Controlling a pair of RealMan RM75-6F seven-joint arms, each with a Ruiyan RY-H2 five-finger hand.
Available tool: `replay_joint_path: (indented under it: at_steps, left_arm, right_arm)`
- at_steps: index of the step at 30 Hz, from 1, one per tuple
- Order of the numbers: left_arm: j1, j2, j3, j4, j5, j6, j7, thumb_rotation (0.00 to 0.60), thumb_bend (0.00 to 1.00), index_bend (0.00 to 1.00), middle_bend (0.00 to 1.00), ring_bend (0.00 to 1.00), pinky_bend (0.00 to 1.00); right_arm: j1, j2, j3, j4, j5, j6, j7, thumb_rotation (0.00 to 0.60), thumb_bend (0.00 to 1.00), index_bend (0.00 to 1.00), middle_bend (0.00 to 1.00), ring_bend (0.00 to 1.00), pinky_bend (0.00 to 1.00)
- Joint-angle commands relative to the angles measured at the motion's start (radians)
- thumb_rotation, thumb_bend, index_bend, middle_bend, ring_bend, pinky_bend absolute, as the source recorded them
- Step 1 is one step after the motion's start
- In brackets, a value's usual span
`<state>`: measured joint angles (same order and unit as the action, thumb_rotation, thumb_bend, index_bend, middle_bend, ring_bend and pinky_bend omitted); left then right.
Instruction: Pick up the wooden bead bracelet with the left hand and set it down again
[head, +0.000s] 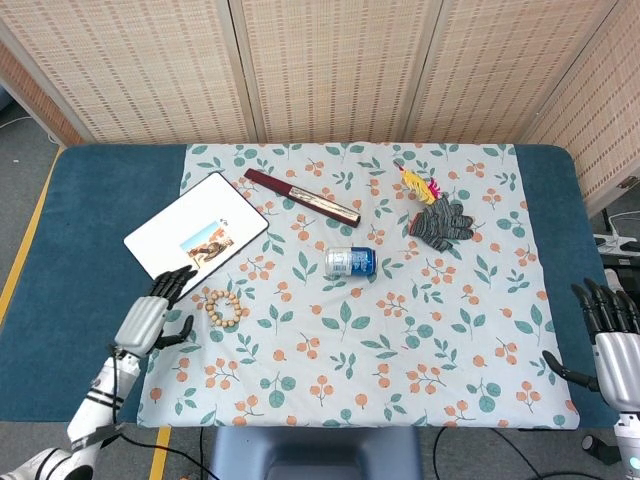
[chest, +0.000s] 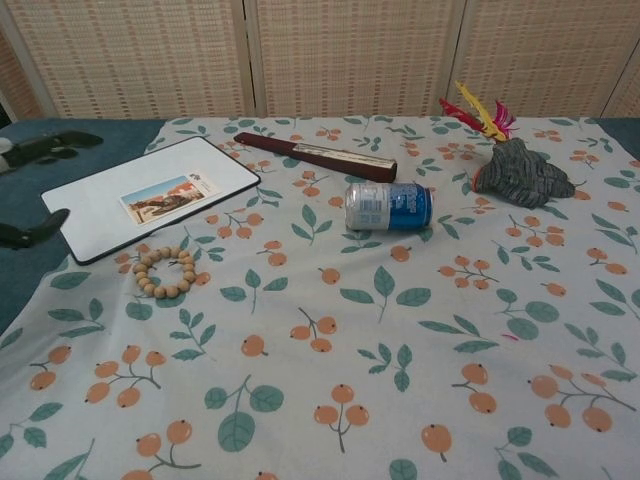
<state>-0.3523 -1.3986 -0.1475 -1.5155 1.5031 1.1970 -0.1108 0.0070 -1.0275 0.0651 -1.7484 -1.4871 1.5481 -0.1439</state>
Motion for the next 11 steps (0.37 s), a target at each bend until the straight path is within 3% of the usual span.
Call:
replay_joint_path:
  at_steps: [1, 4, 6, 11]
  left_arm:
    - [0.183, 0.105, 0.12, -0.016, 0.133, 0.273, 0.125, 0.6, 0.54, 0.0, 0.0, 0.0, 0.0]
    - [0.238, 0.134, 0.147, -0.007, 0.138, 0.339, 0.183, 0.6, 0.52, 0.0, 0.0, 0.0, 0.0]
    - [0.246, 0.147, 0.135, -0.024, 0.133, 0.365, 0.2, 0.6, 0.5, 0.0, 0.0, 0.0, 0.0]
    - [0.247, 0.167, 0.131, -0.035, 0.095, 0.336, 0.234, 0.6, 0.49, 0.0, 0.0, 0.0, 0.0]
  right_arm:
    - [-0.001, -0.022, 0.013, -0.004, 0.043, -0.001, -0.067, 0.446, 0.14, 0.0, 0.0, 0.0, 0.0]
    - [0.004, -0.034, 0.014, -0.017, 0.06, -0.015, -0.103, 0.448, 0.14, 0.0, 0.0, 0.0, 0.0]
    - [0.009, -0.039, 0.009, -0.023, 0.065, -0.028, -0.121, 0.452, 0.14, 0.0, 0.0, 0.0, 0.0]
    - [0.017, -0.049, 0.005, -0.024, 0.062, -0.039, -0.155, 0.453, 0.14, 0.0, 0.0, 0.0, 0.0]
